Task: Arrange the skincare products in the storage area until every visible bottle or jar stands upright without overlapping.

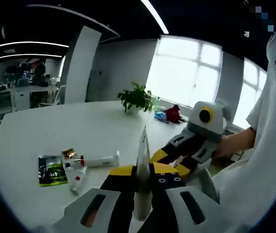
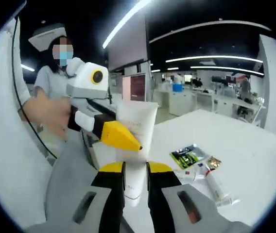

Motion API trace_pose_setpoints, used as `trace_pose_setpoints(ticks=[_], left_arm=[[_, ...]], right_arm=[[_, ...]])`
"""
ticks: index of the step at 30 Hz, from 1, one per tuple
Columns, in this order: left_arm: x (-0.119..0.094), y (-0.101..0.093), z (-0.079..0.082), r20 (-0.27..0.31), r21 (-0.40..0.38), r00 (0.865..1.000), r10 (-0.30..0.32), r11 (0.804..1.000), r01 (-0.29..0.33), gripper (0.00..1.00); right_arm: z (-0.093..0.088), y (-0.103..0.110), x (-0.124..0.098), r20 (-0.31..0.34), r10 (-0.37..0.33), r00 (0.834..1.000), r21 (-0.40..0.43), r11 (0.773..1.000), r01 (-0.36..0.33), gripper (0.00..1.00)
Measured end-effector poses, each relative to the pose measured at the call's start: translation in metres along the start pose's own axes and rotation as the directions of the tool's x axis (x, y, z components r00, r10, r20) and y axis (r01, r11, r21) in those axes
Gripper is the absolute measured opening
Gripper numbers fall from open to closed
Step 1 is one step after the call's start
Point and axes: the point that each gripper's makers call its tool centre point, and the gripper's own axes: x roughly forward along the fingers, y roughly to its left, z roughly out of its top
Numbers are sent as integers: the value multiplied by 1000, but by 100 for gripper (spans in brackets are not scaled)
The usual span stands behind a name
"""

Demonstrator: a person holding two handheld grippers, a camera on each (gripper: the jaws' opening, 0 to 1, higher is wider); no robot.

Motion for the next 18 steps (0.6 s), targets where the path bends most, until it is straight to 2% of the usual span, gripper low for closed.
trace_pose_setpoints(ticks=[3,5,9,11,13,16,18], left_arm=[[5,-16,11,5,35,996,-85,996,85,10],[11,-23,18,7,60,993,-119,991,119,10],[22,-37,25,-17,119,980,-197,973,197,10],[28,-41,26,-34,147,975,-221,963,224,10],[33,-40,24,-49,162,969,-243,955,248,10],[42,-41,18,-57,189,961,-270,942,276,10],[50,-40,13,-65,195,960,-271,940,279,10]], right_arm=[[7,3,-13,-5,57,998,-30,998,-57,17],[13,4,-18,10,98,995,-5,995,-98,22],[15,-2,-20,17,129,992,3,992,-129,21],[12,-1,-19,-1,159,987,-4,987,-159,22],[6,-1,-19,-27,179,983,-50,982,-181,22],[-1,-5,-22,-42,174,984,-76,981,-177,20],[-14,-10,-26,-70,163,984,-114,979,-171,19]])
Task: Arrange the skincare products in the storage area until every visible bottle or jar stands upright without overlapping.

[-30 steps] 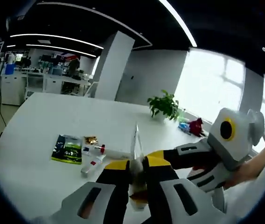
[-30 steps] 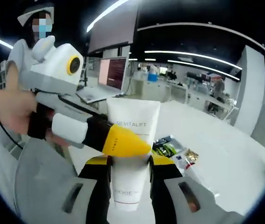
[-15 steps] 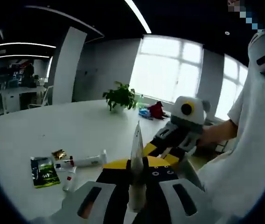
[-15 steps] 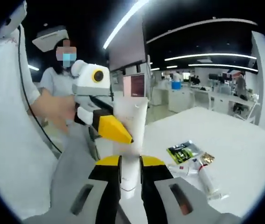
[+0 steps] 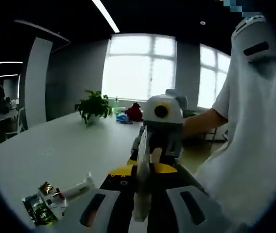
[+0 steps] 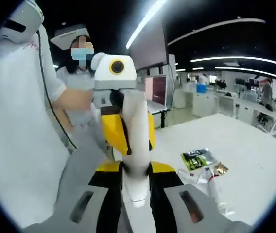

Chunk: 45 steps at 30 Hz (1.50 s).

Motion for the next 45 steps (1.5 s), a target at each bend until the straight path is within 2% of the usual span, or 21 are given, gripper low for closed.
trace_pose_setpoints(ticks=[1,5,9,25,29,37,45], left_arm=[[10,-6,-4,-18,2,1000,-8,1000,8,10],[28,-6,-23,-64,6,998,-21,1000,21,11],[44,0,-37,-89,-12,996,-22,1000,21,11],[91,45,-80,-167,-95,984,-64,994,49,12],[102,58,-89,-168,-111,983,-72,992,54,12],[113,76,-93,-162,-134,984,-71,990,50,12],[115,100,-90,-129,-159,990,-48,987,27,13]], right_arm=[[-8,-1,0,-25,0,1000,-9,1000,0,18],[-28,-4,-1,-70,13,997,-3,1000,-13,17],[-49,-14,-2,-101,19,995,20,1000,-17,16],[-108,-62,-3,-183,11,983,60,998,0,16],[-116,-74,-8,-199,3,980,63,998,10,16],[-130,-99,-9,-245,-4,969,43,999,15,16],[-130,-120,-7,-245,3,970,33,999,5,16]])
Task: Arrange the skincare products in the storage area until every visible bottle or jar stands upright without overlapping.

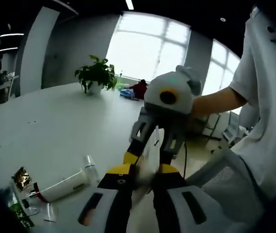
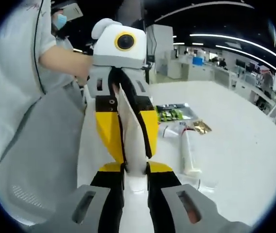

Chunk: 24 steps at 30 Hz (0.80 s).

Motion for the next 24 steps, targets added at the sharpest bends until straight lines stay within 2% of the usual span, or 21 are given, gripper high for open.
trace_pose_setpoints(ticks=[9,24], left_arm=[[7,18,9,28,-10,999,20,1000,-20,13],[16,46,19,54,-31,997,52,998,-50,14]], right_arm=[[-2,-25,-1,-17,6,1000,-15,1000,-6,16],[0,-57,0,-3,27,1000,-28,999,-27,16]])
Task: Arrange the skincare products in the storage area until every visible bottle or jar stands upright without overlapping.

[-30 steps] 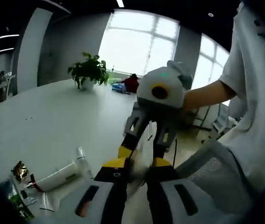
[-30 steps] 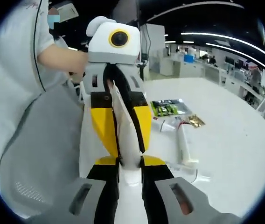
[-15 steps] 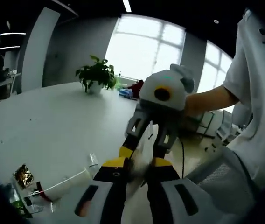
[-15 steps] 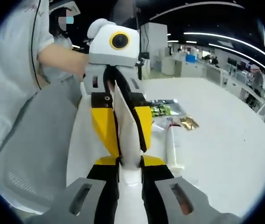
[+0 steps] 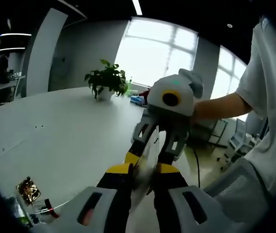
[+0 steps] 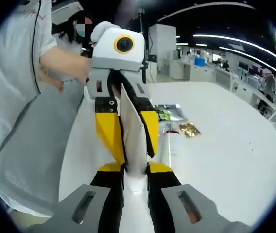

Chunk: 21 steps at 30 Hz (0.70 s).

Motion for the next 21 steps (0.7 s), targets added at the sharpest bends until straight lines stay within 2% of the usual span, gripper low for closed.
trace_pose_setpoints(ticks=[15,21], left_arm=[[4,19,9,20,2,999,36,999,-36,14],[3,24,8,15,-2,999,33,999,-33,15]], right_arm=[[1,-22,3,0,-15,1000,-23,1000,15,16],[1,-23,3,4,-13,1000,-11,1000,13,16]])
